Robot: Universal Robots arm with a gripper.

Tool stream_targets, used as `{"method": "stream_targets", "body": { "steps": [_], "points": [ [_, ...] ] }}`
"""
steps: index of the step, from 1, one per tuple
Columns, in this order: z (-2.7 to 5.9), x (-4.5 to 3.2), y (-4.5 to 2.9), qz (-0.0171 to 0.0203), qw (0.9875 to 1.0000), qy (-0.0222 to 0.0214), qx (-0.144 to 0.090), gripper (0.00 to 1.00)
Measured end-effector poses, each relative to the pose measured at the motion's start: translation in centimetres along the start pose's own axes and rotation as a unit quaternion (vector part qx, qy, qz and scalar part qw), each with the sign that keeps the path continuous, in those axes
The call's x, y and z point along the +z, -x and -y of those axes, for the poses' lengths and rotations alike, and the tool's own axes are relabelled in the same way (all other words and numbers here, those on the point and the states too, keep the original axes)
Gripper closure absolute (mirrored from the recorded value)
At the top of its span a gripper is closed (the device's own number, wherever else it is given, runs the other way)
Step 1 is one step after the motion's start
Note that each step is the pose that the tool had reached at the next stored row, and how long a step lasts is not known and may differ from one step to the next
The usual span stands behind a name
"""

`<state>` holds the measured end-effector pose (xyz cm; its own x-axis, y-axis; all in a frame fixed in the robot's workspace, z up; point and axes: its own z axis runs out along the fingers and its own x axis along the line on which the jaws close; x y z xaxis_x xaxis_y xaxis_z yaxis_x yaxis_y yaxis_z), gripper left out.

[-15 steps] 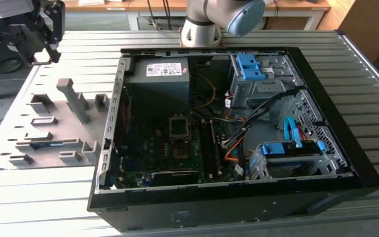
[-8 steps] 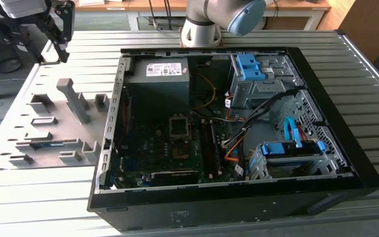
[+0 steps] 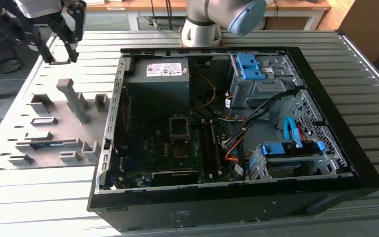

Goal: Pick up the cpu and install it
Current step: 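Pick up the cpu and move it towards the insertion slot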

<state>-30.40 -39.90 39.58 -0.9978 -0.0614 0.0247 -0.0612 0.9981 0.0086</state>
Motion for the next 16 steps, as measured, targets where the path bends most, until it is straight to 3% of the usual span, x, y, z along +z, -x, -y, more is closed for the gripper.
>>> {"method": "stream_targets", "body": {
  "steps": [16],
  "points": [
    [0.19, -0.07, 3.12, 0.0001, 1.0000, 0.0000, 0.000, 0.53]
  ]
}}
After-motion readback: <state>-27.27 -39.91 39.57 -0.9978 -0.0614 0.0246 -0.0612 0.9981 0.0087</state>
